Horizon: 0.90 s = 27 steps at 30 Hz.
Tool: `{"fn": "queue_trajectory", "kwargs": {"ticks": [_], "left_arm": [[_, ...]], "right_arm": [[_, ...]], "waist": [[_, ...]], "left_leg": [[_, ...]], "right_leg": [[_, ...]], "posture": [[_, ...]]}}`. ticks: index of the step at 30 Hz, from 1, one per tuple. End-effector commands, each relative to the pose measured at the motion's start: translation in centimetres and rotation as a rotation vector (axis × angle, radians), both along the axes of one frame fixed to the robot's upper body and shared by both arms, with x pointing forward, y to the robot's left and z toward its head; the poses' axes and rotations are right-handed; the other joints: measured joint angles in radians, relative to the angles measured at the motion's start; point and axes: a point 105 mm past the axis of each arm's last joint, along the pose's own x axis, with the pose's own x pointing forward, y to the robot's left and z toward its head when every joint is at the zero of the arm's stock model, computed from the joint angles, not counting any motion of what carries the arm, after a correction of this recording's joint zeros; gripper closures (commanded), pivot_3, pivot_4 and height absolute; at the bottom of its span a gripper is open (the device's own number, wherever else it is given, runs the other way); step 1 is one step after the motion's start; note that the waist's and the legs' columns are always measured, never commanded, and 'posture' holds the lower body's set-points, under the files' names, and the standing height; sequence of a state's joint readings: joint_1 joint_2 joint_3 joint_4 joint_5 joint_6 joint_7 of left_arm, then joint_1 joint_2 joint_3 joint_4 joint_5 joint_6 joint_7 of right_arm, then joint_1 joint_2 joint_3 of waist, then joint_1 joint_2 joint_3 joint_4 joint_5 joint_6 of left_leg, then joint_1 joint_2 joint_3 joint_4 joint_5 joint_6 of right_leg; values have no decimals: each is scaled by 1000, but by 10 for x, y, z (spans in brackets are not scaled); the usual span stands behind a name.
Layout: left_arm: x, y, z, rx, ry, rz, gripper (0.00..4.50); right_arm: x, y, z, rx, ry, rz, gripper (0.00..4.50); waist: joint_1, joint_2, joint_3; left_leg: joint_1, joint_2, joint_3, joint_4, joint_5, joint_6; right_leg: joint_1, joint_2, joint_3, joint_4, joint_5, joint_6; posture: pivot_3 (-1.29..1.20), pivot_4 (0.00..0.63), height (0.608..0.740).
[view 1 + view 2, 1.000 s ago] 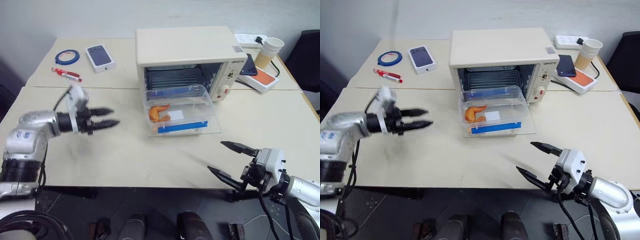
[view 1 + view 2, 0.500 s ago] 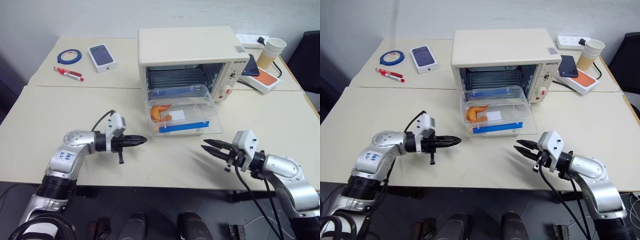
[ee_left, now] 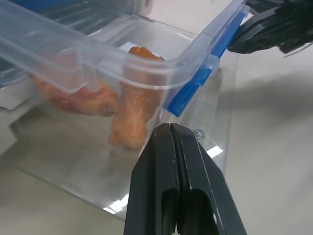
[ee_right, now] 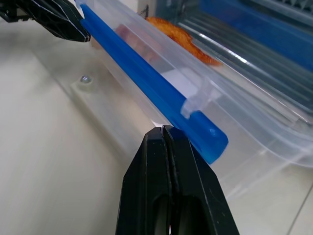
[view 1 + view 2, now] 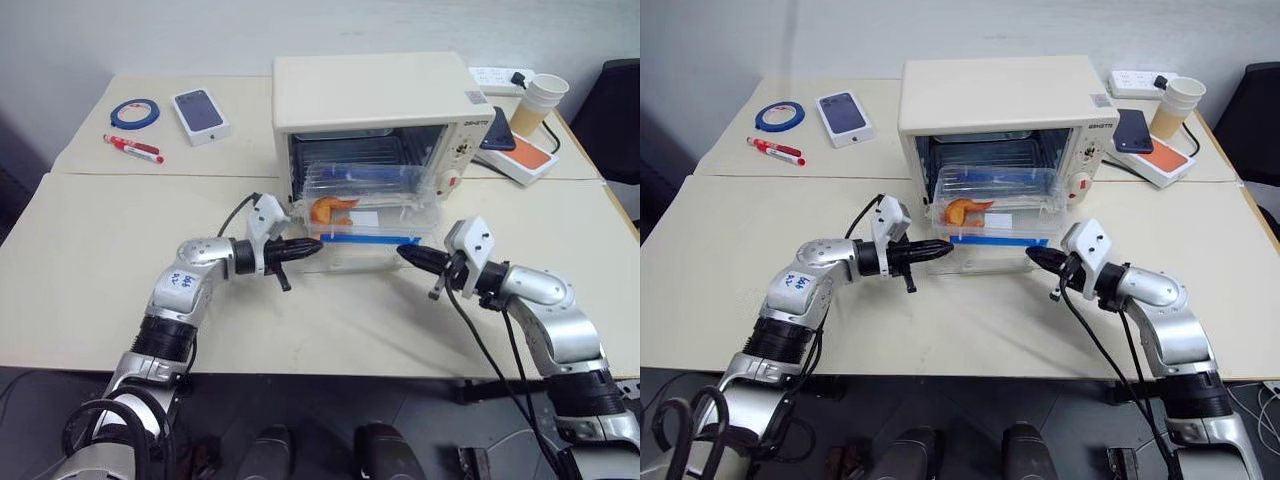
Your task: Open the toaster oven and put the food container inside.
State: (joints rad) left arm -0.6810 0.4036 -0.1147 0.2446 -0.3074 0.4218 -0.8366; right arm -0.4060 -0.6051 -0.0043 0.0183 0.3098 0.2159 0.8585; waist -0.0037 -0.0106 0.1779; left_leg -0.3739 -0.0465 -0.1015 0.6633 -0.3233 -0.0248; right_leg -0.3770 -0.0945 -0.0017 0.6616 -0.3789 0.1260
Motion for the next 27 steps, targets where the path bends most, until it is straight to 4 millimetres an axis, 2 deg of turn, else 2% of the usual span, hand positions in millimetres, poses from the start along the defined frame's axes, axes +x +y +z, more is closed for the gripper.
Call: {"fn": "queue_trajectory", "kwargs": {"ticks": [1,10,16,21,27], "left_arm": [[10,-2,15,-32,-62,50,4500],[26,-6,23,-69,-112,137,4500],[38,-3,31,-136,-126,226,4500],[55,-2,43,-228,-132,329,4500],[69,-6,46,-253,-152,386,4500]], "right_arm": [[9,-2,14,-15,-54,-14,4472],[35,-14,27,-75,-110,-41,4472],[53,-11,39,-49,-176,-81,4472],[79,-9,57,23,-236,-163,4472],[102,-3,75,79,-277,-236,4472]], "waist": [[0,0,0],[-1,0,0],[-4,0,0],[-11,0,0],[-27,0,0]], "left_leg": [[0,0,0,0,0,0],[0,-1,0,0,0,0],[0,0,1,0,0,0],[-1,-1,1,1,0,0],[-2,-1,0,0,0,0]], "right_leg": [[0,0,0,0,0,0],[0,-1,0,0,0,0],[-1,0,0,0,0,0],[-1,-1,-1,1,0,0],[-2,-1,-3,2,0,0]], "posture": [[0,150,740],[0,150,740],[0,150,740],[0,150,740],[0,150,740]]}}
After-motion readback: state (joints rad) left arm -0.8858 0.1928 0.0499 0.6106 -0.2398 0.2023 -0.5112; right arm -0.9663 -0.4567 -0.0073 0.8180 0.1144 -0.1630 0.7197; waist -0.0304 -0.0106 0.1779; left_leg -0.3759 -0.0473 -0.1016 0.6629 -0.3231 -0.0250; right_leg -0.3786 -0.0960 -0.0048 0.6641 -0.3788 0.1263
